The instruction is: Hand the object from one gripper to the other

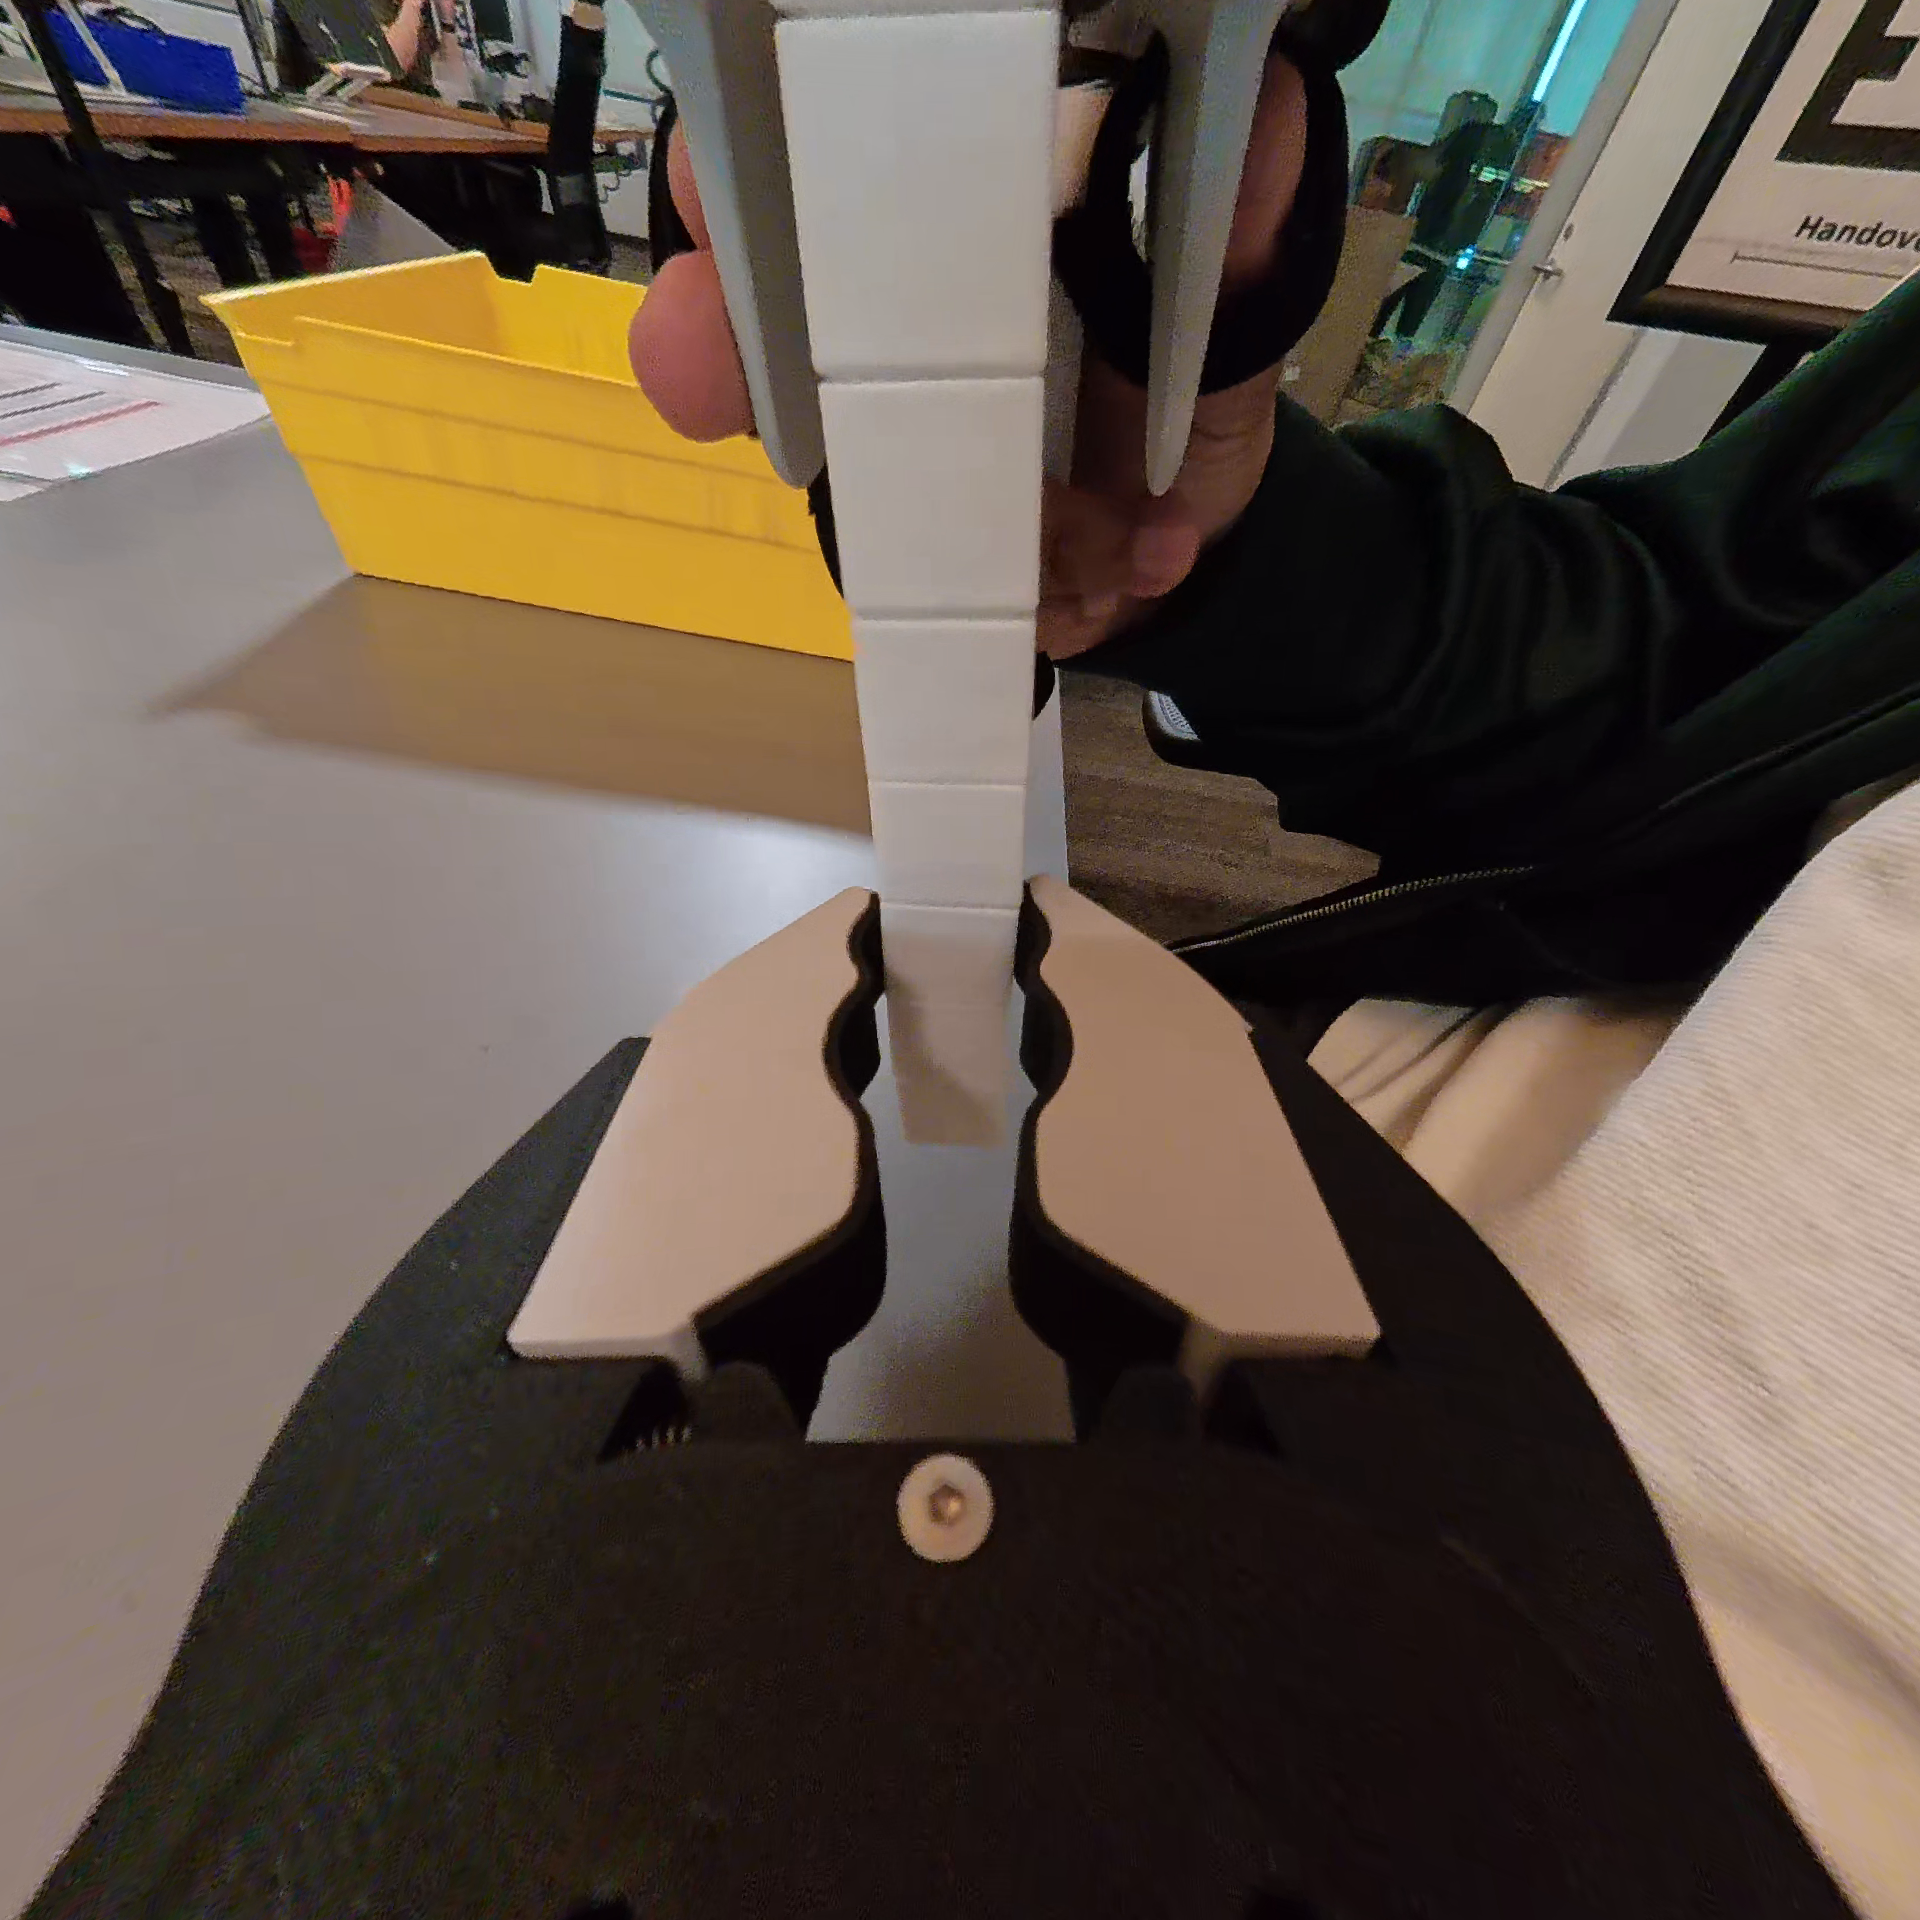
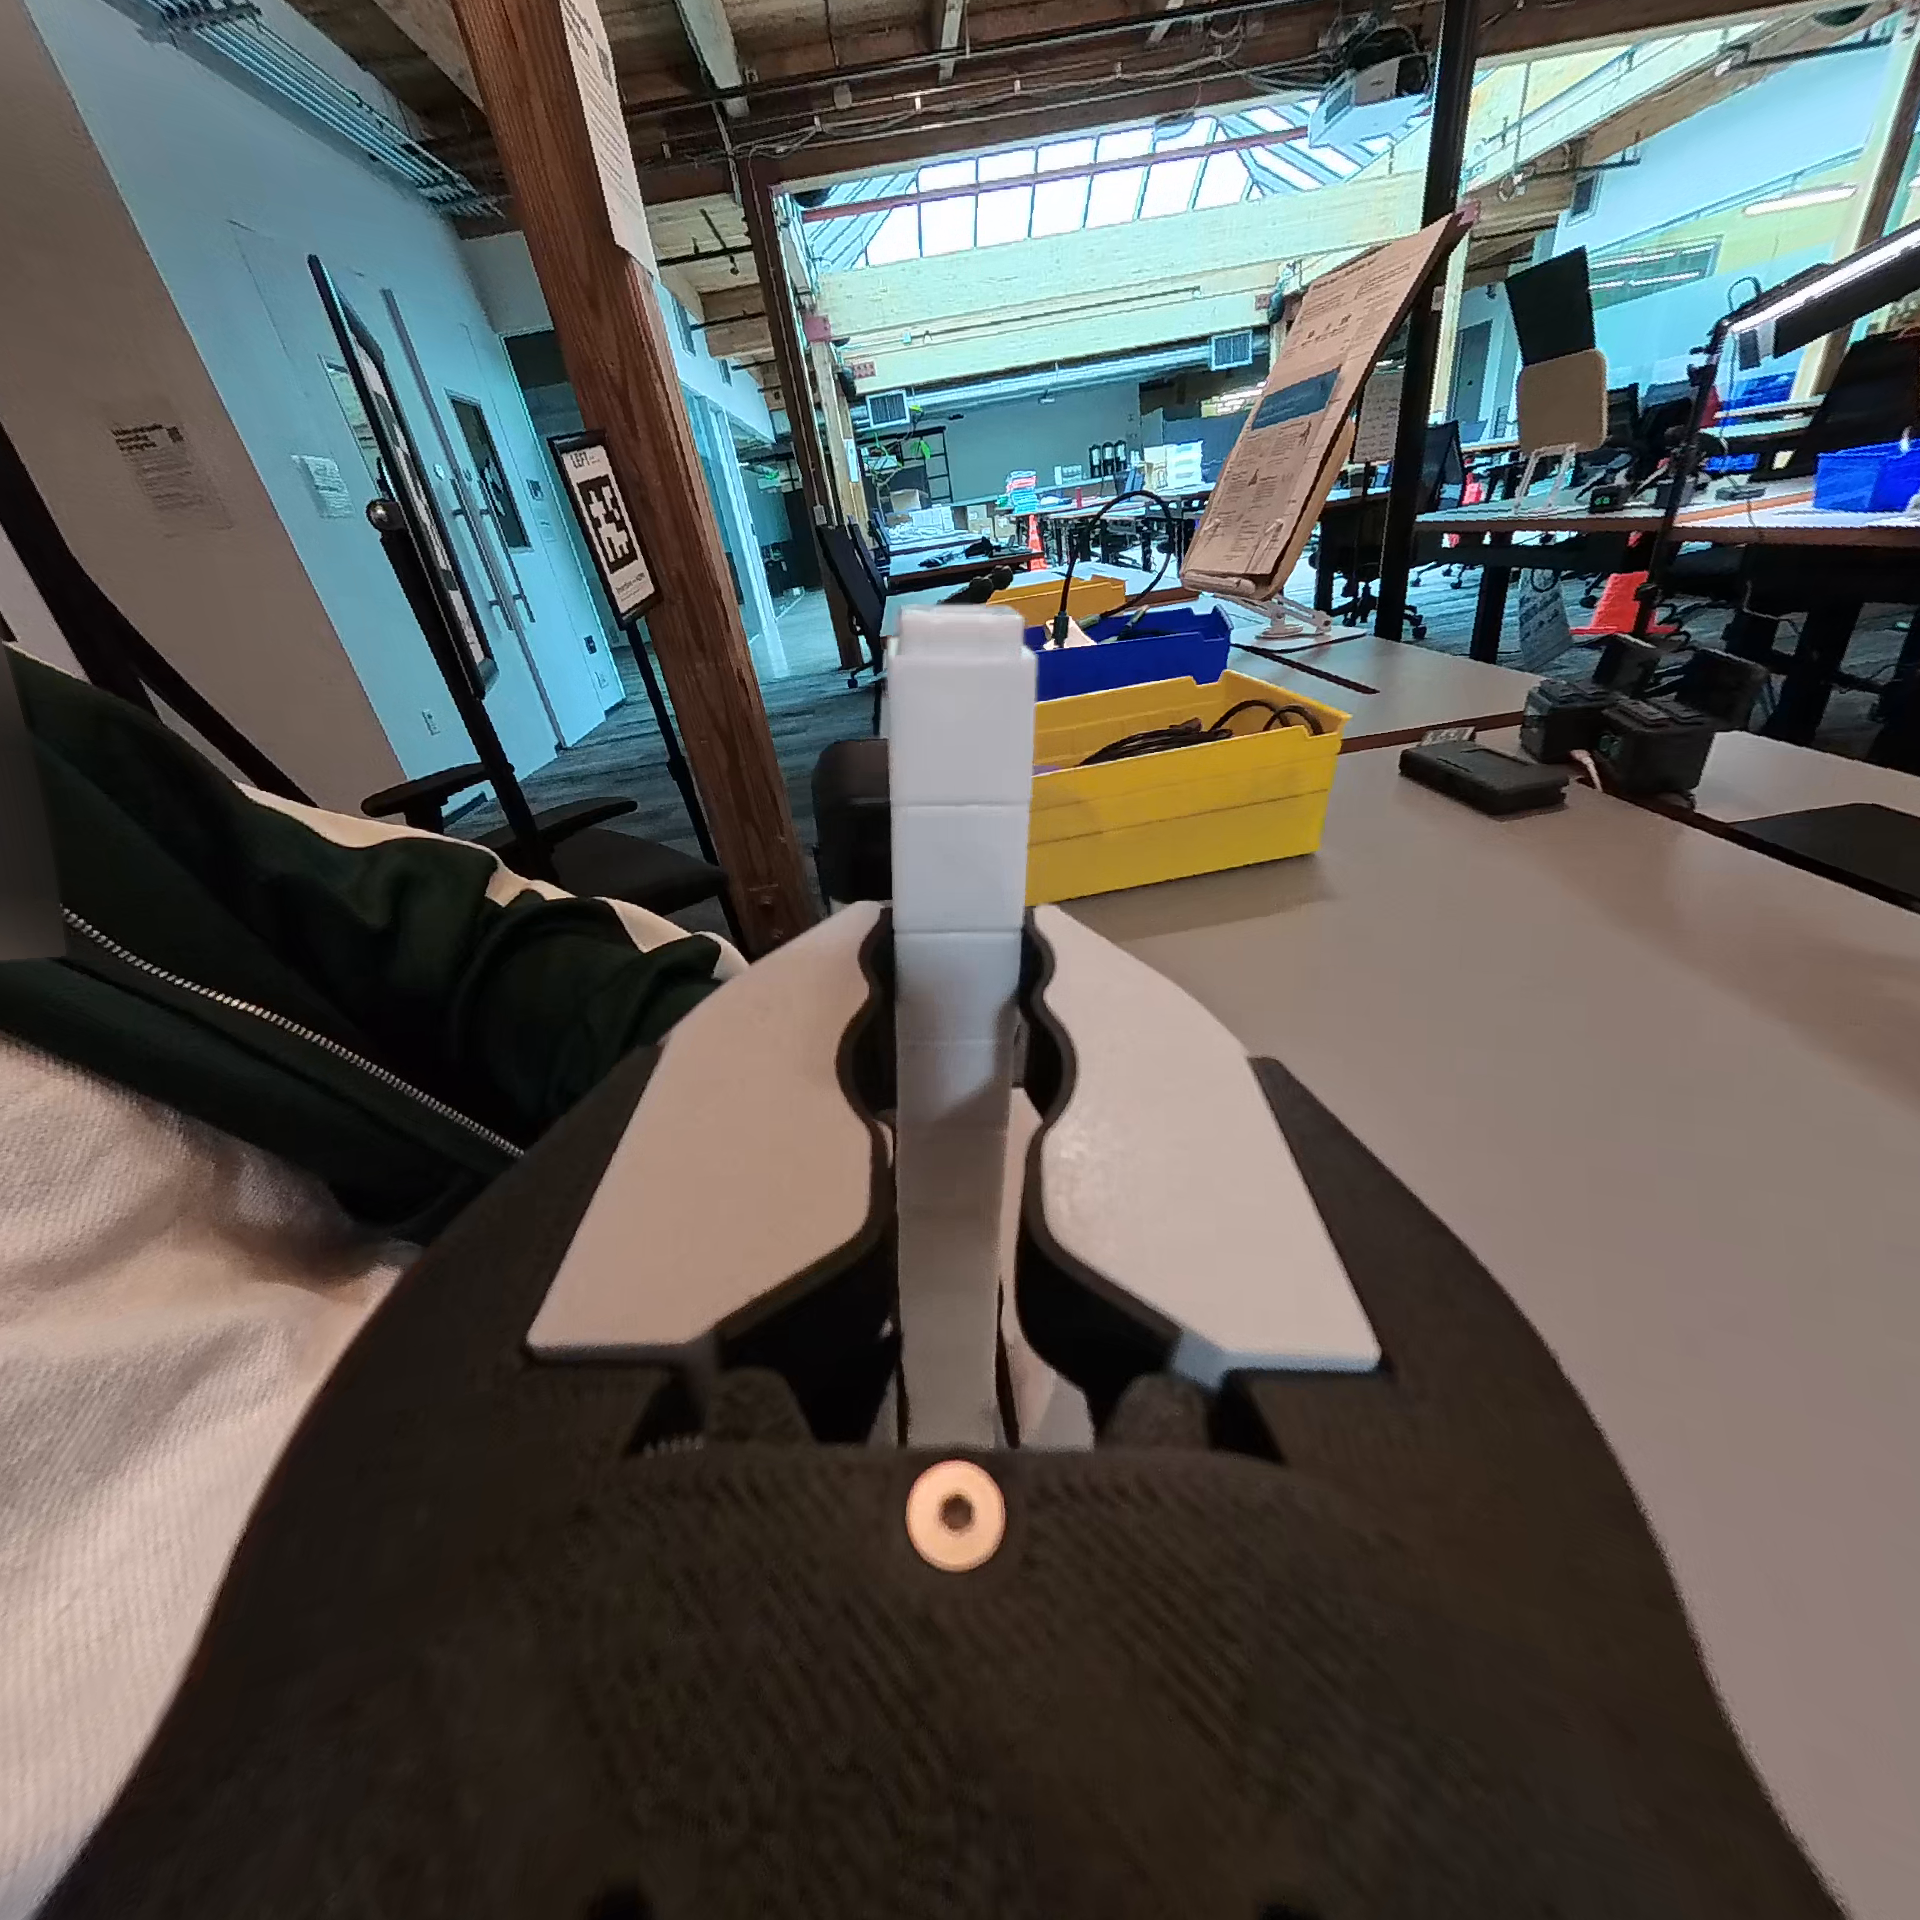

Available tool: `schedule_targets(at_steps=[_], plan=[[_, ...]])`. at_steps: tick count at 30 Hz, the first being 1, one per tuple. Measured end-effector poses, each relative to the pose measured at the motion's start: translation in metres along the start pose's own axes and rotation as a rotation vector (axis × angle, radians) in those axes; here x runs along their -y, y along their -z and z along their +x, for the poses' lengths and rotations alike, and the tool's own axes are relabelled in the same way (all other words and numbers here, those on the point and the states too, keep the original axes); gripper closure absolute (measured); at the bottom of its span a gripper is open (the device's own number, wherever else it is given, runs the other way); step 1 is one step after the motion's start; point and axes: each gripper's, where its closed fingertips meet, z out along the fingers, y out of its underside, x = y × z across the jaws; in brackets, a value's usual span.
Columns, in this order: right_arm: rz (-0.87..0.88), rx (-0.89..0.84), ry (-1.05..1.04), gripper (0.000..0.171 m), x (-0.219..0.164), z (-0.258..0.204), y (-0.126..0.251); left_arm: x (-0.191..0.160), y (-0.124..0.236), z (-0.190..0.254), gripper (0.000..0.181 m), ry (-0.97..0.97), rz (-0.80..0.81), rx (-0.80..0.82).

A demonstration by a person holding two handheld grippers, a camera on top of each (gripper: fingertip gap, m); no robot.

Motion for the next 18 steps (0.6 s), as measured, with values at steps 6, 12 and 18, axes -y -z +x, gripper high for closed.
schedule_targets(at_steps=[6, 12, 18], plan=[[0.028, -0.033, 0.007, 0.125, 0.005, 0.004, 0.0, 0.009, 0.005, -0.008, 0.158, -0.02, 0.032, 0.065], [0.095, -0.17, -0.005, 0.118, 0.006, 0.028, 0.009, 0.015, 0.027, -0.049, 0.158, -0.002, 0.064, 0.315], [0.093, -0.566, 0.026, 0.123, -0.018, 0.072, 0.018, 0.008, 0.058, -0.092, 0.158, -0.009, -0.004, 0.654]])
